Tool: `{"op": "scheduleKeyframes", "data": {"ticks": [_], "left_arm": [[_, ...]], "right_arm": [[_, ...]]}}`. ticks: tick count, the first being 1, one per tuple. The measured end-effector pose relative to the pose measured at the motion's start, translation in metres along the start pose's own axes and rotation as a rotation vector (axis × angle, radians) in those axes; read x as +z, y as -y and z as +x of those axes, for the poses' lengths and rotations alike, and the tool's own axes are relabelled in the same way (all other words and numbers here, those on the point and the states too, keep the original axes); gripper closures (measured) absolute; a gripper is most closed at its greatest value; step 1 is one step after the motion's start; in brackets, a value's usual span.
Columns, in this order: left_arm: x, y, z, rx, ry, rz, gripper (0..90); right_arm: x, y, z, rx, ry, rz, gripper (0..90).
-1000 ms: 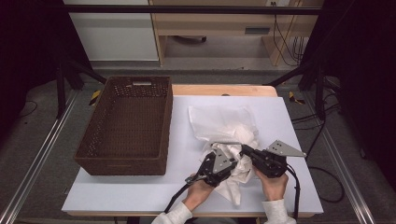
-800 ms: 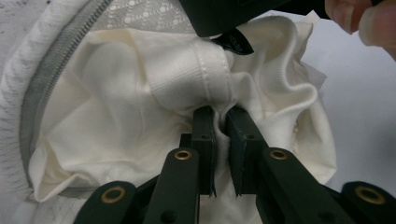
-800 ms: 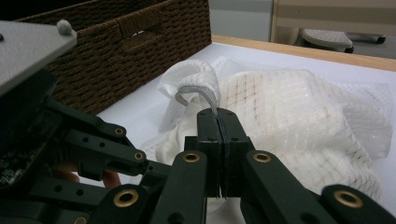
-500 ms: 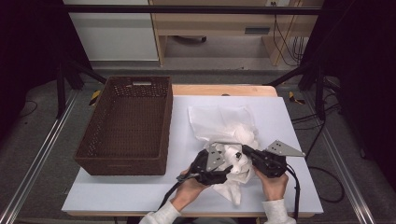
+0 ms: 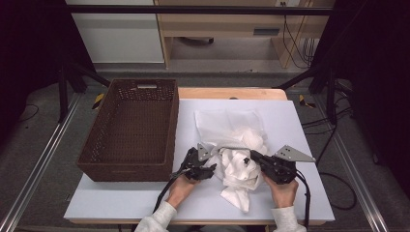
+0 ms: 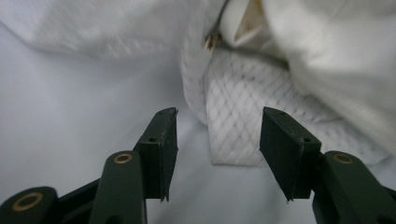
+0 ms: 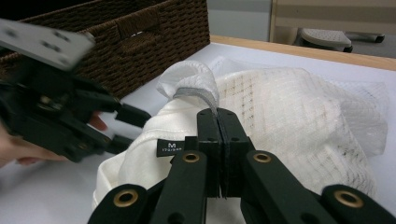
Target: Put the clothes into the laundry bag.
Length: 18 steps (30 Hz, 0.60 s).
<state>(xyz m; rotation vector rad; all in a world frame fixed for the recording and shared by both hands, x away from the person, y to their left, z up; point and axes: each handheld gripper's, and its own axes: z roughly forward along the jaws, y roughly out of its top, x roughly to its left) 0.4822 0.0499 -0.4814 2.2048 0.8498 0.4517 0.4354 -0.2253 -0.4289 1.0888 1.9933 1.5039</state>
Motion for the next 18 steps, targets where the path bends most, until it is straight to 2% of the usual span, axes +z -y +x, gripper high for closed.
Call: {"op": "scheduleKeyframes", "data": {"ticks": [1,3,4,5,6,8,10,13,16,18], "left_arm": [[0.0,0.001,0.0,-0.01,0.014,-0.024,45.9],[0.001,0.002,0.002,-0.029,0.035,-0.023,49.6],[0.001,0.002,0.002,-0.037,0.031,-0.023,53.1],[0.001,0.001,0.001,-0.027,0.02,-0.019,56.5],[0.0,0.001,-0.001,-0.02,0.03,-0.019,64.9],[-0.001,0.001,-0.004,-0.002,0.017,-0.01,75.1],[-0.003,0.001,-0.007,-0.003,0.006,-0.01,86.6],[-0.011,0.003,-0.01,-0.006,0.01,-0.011,88.4],[-0.029,0.008,-0.014,0.007,0.014,-0.024,88.6],[-0.046,0.016,-0.017,-0.003,0.028,-0.034,88.6]], "right_arm": [[0.0,0.0,0.0,0.002,-0.002,-0.002,89.3],[0.0,0.0,0.0,0.001,-0.003,-0.002,89.3],[0.0,0.0,0.0,0.0,-0.002,-0.002,89.3],[0.001,0.0,0.0,0.002,-0.002,0.0,89.3],[0.001,0.0,0.0,0.001,-0.001,0.001,89.3],[0.001,0.0,0.0,0.001,-0.001,0.003,89.3],[0.002,0.0,0.001,0.001,-0.001,0.005,89.3],[0.001,0.0,0.0,-0.001,-0.001,0.004,89.3],[0.0,0.0,0.001,0.004,-0.002,0.004,89.3],[-0.001,-0.001,0.001,0.006,-0.005,0.006,89.3]]}}
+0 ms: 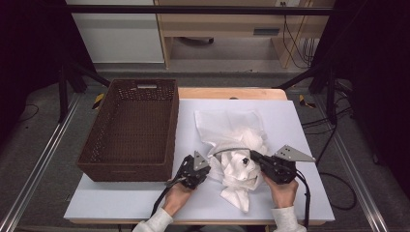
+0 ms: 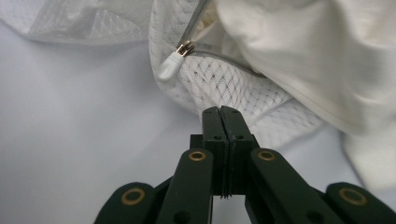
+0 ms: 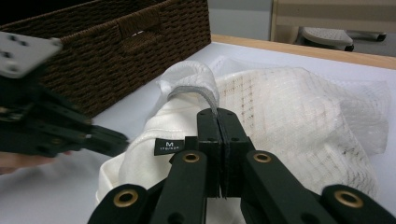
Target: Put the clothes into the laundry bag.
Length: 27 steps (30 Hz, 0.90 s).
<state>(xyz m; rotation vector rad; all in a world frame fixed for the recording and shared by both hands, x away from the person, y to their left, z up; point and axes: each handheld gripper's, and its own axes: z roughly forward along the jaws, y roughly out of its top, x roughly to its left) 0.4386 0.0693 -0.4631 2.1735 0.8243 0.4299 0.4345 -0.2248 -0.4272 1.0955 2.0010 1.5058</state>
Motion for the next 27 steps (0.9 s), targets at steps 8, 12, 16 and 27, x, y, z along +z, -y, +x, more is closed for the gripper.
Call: {"op": "scheduleKeyframes", "data": {"ticks": [8,12,16,27], "left_arm": [[-0.018,0.027,-0.019,0.035,-0.014,-0.025,87.6],[-0.006,0.023,-0.009,-0.014,-0.034,-0.05,52.8],[0.006,0.02,-0.003,-0.069,0.031,-0.044,45.5],[-0.002,0.026,-0.012,-0.03,0.079,-0.012,87.5]], "right_arm": [[0.001,0.0,0.004,-0.002,-0.016,0.012,89.3],[-0.001,0.0,0.004,-0.002,-0.013,0.009,89.3],[-0.003,-0.001,0.004,-0.002,-0.012,0.002,89.3],[-0.013,-0.008,0.006,-0.027,0.003,-0.019,89.3]]}}
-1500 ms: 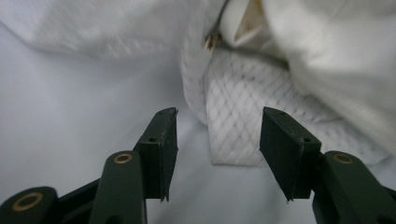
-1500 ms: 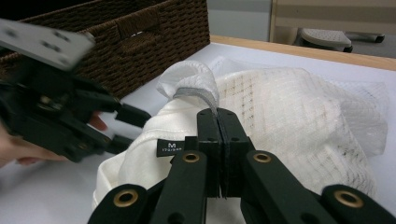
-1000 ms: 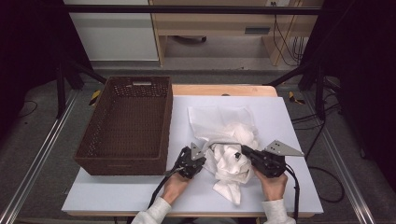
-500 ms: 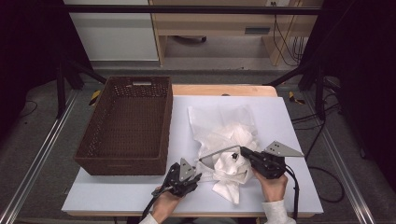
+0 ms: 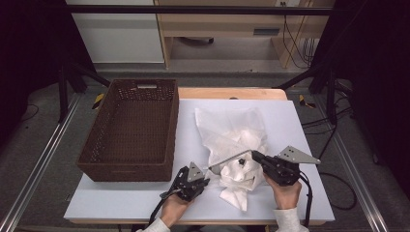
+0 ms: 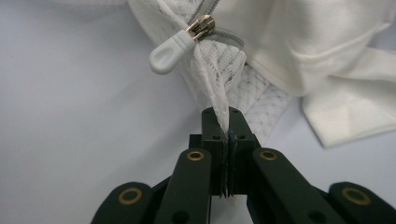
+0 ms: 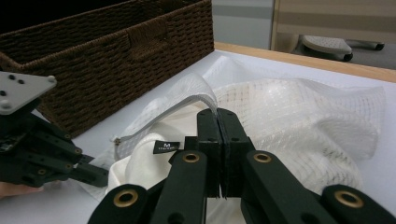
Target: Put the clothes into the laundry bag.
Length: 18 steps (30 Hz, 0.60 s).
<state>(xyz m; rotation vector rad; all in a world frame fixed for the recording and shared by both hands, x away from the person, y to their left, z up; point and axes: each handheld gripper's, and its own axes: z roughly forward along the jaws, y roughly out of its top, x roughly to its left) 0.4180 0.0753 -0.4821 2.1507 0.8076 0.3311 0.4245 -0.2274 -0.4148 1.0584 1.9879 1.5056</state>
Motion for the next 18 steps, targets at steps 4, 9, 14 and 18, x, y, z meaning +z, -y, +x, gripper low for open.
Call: {"op": "scheduleKeyframes", "data": {"ticks": [4,9,14,18], "left_arm": [[-0.01,0.005,-0.007,0.012,-0.002,-0.027,87.5],[-0.005,0.011,-0.007,0.014,-0.004,-0.025,87.4],[-0.005,0.011,-0.009,0.027,-0.014,-0.027,87.3],[-0.004,0.011,-0.01,0.04,-0.023,-0.018,87.3]], "right_arm": [[-0.005,-0.002,-0.001,-0.001,-0.004,0.008,89.2],[-0.003,0.001,-0.002,-0.009,-0.005,0.048,88.1],[-0.001,0.003,-0.002,0.001,0.007,0.058,70.7],[-0.017,-0.002,0.003,-0.012,0.023,0.011,52.0]]}}
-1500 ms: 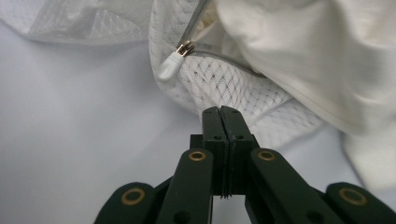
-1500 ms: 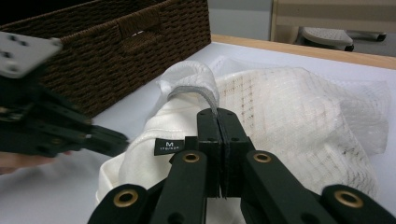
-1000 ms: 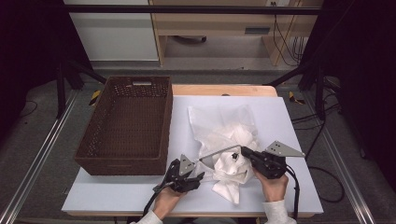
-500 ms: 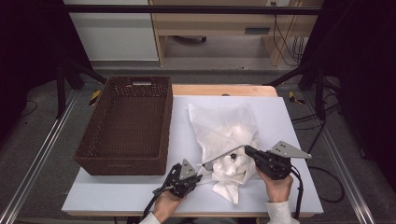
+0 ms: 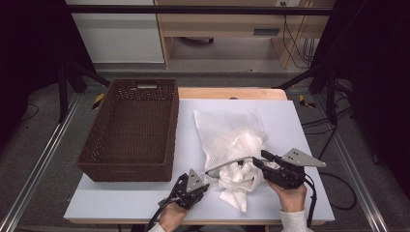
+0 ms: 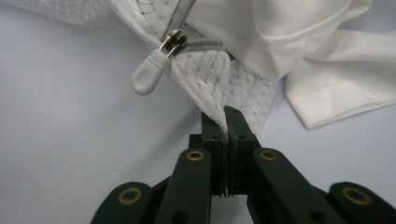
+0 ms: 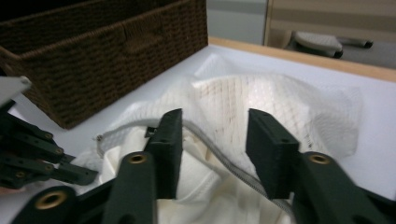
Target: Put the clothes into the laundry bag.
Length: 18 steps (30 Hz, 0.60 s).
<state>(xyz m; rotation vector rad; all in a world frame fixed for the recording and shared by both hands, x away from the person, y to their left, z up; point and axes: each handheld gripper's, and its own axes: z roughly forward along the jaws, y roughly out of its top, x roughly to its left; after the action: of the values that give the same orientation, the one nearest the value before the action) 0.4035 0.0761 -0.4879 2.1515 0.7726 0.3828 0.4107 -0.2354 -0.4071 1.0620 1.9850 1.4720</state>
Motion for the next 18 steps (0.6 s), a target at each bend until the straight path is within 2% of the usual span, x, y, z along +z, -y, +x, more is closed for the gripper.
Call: {"op": "scheduleKeyframes", "data": {"ticks": [2,6,7,8,11,13,14,16,18], "left_arm": [[0.0,0.0,-0.001,0.006,-0.006,0.001,87.2],[0.0,0.0,-0.001,0.01,-0.01,0.002,86.9],[0.0,0.0,-0.001,0.005,-0.005,0.002,86.9],[0.0,0.0,0.0,0.001,-0.004,0.001,86.9],[0.0,0.0,-0.001,0.007,-0.007,0.001,86.9],[0.0,0.0,-0.001,0.011,-0.01,0.002,87.0],[0.0,0.0,-0.001,0.012,-0.011,0.002,87.0],[0.0,0.0,-0.001,0.012,-0.01,0.001,87.1],[0.0,0.0,-0.003,0.019,-0.017,0.0,87.3]], "right_arm": [[-0.009,-0.001,0.004,0.009,0.001,-0.008,48.1],[-0.015,0.003,0.012,-0.002,-0.009,0.031,47.3],[-0.012,0.01,0.016,0.0,-0.015,0.067,48.0],[-0.009,0.013,0.017,0.005,-0.017,0.079,48.4],[0.007,0.025,0.017,0.024,-0.015,0.155,50.5],[0.019,0.033,0.016,0.044,-0.022,0.203,54.8],[0.025,0.037,0.016,0.039,-0.016,0.217,58.0],[0.035,0.041,0.019,0.043,-0.005,0.224,69.7],[0.044,0.041,0.022,0.025,-0.01,0.212,80.4]]}}
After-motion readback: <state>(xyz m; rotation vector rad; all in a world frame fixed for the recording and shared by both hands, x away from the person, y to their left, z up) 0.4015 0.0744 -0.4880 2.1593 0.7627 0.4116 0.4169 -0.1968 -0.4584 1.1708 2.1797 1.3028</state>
